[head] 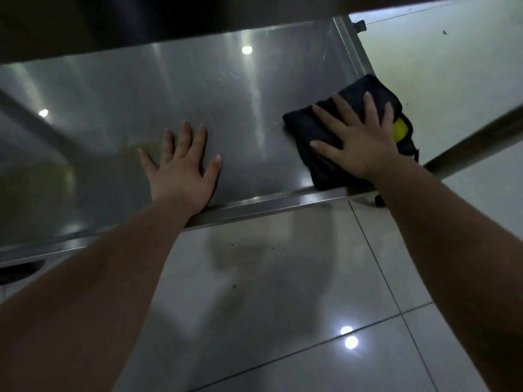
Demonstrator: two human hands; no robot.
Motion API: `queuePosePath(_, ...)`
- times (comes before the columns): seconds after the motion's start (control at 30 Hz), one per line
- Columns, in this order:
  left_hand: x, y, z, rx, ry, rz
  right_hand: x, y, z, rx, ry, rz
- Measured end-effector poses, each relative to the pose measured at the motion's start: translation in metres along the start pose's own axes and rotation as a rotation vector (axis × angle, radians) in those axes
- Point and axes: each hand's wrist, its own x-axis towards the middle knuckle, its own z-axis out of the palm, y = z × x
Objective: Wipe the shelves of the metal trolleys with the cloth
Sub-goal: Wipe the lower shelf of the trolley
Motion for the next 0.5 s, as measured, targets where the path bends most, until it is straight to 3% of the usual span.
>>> queuePosePath(0.2, -0.003, 0.000, 0.001, 0.005, -0.010, 0.032, -0.045, -0.042, 0.003, 0.081, -0.084, 0.104)
queuePosePath(0.37, -0.006, -0.001, -0.005, -0.009, -0.029, 0.037, -0.033, -0.157, 0.007, 0.105, -0.031, -0.038)
queuePosePath(0.5, -0.010, -0.027, -0.019, -0.045, -0.034, 0.064, -0.032, -0.166, 0.006, 0.128, -0.004, 0.000)
